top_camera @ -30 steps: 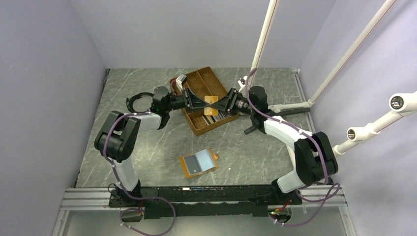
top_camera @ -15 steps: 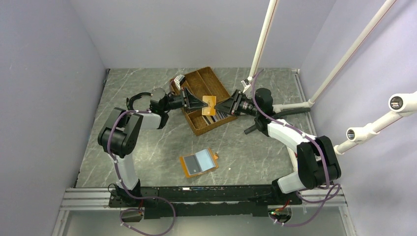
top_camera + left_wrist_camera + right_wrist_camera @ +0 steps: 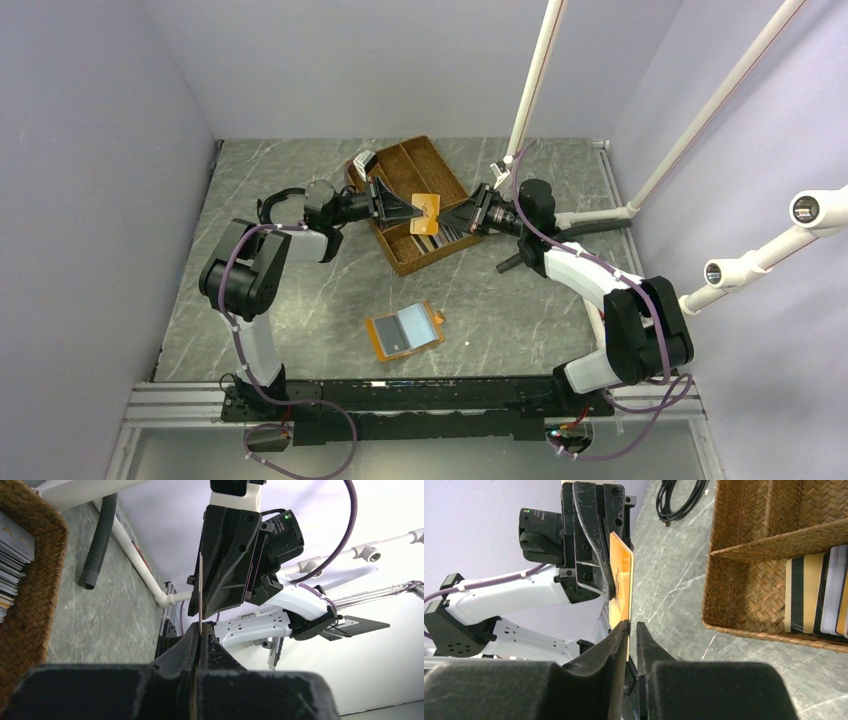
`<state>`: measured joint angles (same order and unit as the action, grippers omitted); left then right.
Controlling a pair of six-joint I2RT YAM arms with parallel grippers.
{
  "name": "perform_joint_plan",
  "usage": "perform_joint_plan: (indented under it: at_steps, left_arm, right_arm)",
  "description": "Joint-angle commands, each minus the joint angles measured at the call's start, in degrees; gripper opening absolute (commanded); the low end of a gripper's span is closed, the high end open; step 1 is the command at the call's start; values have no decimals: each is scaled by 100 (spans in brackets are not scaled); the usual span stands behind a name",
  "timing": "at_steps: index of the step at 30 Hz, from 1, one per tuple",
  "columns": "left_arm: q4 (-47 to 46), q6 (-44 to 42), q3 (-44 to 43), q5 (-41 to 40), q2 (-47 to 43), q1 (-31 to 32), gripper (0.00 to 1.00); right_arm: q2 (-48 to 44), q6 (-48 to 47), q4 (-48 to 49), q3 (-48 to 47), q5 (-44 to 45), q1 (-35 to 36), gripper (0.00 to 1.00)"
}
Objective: Put the credit cards into the card holder
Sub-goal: Pick up the credit card from the storage box.
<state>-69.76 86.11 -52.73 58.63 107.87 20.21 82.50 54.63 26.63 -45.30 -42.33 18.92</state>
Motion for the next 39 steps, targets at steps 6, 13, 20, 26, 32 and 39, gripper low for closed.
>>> perform_joint_plan:
  at_steps: [6,13,20,26,32,39]
  left_arm:
    - [-368,26,-35,194,-333,10,1]
    - [-458,96,-27,201,-314,10,0]
    - [-525,162,-67,210,-320,10,0]
    - [-506,151,-53,204,-337,17,0]
    - [-684,281,-62,201,-341,26,0]
    - [-329,36,-33,206,-470,27,0]
  right_arm:
    - [-15,46,442,29,52,-161,13]
    - [17,97,533,46,-46,-187,13]
    - [49,79,511,31,-83,-180,14]
    - [-14,-186,199,-61,-12,-98,14]
    - [-21,-374,-59,-133,146,13,14]
    - [-1,-508,-18,-344,-30,284,16]
